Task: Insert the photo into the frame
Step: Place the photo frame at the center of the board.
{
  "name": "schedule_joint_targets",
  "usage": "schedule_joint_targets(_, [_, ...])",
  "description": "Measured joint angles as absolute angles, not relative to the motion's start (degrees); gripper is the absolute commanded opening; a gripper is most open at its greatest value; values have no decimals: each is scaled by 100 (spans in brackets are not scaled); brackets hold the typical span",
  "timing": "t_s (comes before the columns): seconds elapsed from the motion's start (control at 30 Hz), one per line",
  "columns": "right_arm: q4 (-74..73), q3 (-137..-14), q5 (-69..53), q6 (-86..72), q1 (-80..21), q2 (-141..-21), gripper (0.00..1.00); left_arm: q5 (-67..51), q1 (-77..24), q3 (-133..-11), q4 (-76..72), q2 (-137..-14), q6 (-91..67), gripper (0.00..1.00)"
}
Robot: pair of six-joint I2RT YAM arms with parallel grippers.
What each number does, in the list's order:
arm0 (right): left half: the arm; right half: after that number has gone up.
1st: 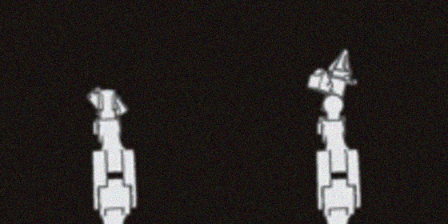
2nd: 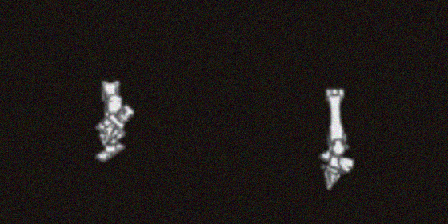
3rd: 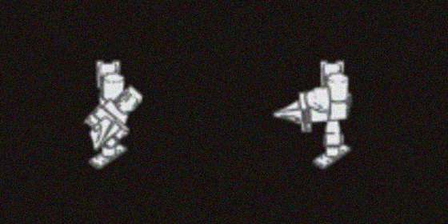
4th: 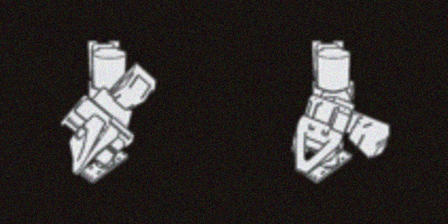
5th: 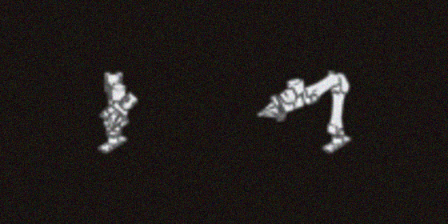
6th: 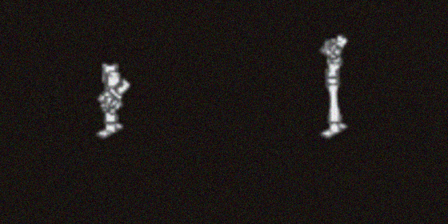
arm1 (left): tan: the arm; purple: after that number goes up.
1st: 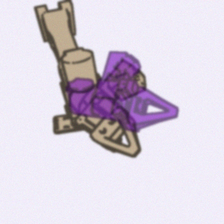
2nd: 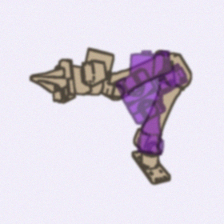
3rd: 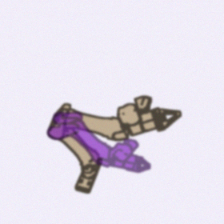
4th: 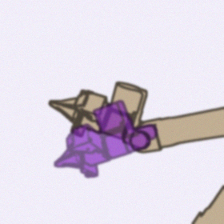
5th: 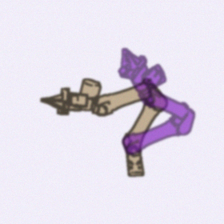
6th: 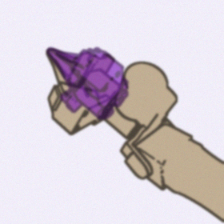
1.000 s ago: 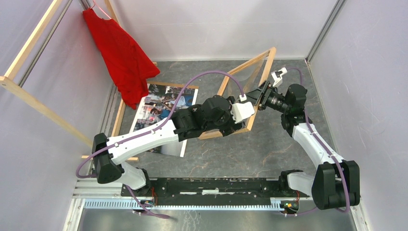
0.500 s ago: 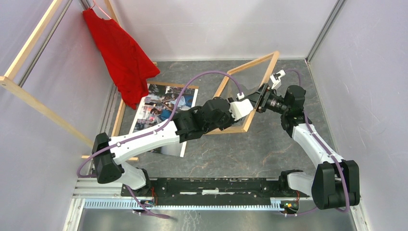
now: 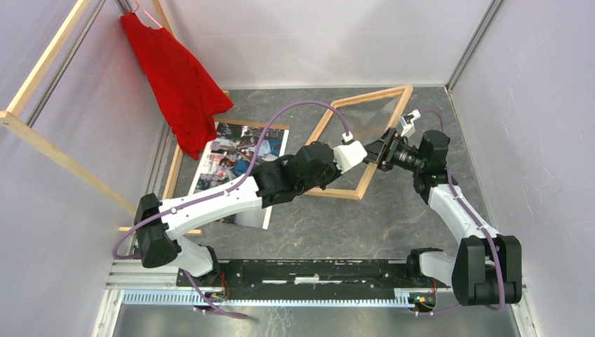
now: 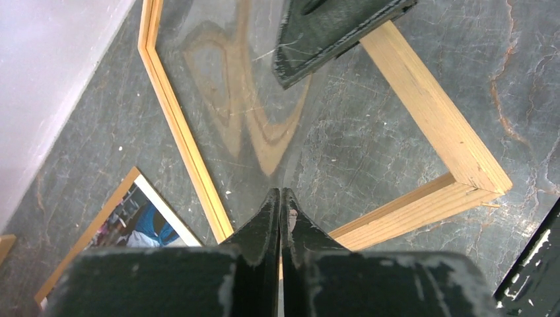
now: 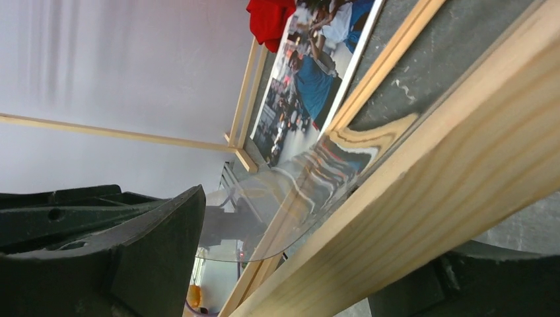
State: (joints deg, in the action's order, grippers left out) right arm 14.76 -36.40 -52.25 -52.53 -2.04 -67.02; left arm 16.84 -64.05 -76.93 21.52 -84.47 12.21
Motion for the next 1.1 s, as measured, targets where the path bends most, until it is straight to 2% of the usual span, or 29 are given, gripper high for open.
schedule_joint_targets(0.6, [1496,-2687,-5402,-5061,294,-6497,85,976,-5527,-7686,2383,-8471,554,2])
schedule_joint_targets(1.1, [2073,-1964,-5382,-5266,543,-6554,87,821,-5509,-7686,2362,-8449,663,2])
